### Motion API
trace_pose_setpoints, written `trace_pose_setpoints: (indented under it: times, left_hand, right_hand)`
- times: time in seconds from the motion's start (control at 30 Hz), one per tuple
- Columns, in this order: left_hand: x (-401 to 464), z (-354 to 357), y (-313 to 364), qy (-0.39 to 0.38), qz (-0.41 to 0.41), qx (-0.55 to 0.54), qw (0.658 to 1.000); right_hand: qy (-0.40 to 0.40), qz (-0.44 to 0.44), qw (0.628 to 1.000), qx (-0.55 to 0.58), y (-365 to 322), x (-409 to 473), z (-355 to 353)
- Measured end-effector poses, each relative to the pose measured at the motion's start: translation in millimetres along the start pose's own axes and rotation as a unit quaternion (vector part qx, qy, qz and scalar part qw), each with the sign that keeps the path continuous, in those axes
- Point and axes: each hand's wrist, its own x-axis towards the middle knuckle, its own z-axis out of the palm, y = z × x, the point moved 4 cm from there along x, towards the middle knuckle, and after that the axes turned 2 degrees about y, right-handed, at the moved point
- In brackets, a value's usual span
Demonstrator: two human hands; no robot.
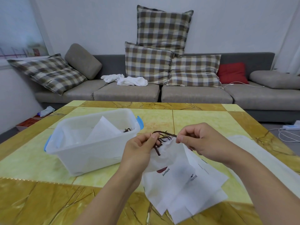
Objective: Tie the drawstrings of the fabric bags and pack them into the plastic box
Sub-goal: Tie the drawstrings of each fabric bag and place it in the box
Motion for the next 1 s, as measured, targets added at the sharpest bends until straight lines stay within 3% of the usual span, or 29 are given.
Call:
trace_pose_setpoints:
  times: [0.13, 0.37, 0.63, 0.83, 1.0]
  left_hand:
    - [-1.2, 4.8, -3.0, -0.063, 0.013, 0.033, 0.997]
    - [-5.5, 11.9, -4.5, -0.109, 0.006, 0.043, 0.993]
    - [0.4, 5.0, -5.0, -0.023, -0.044, -0.027, 0.998]
    - [1.3, 5.7, -5.6, -0.018, -0.043, -0.042, 0.998]
    - [0.6, 8.7, -8.3, -0.027, -0.037, -0.047, 0.998]
  right_hand:
    - [0.062, -0.061, 0.994, 0.069, -8.9, 3.1, 11.0]
    - [0.097, -0.128, 0.986, 0.031, -18.7, 6.8, 32.1]
    - [-0.003, -0.038, 0.998, 0.054, -6.9, -1.0, 21.4]
    - [0.09, -0.021, 0.989, 0.113, -3.8, -1.1, 12.6]
    - [0.121, -0.036, 0.979, 0.16, -9.6, -0.7, 26.3]
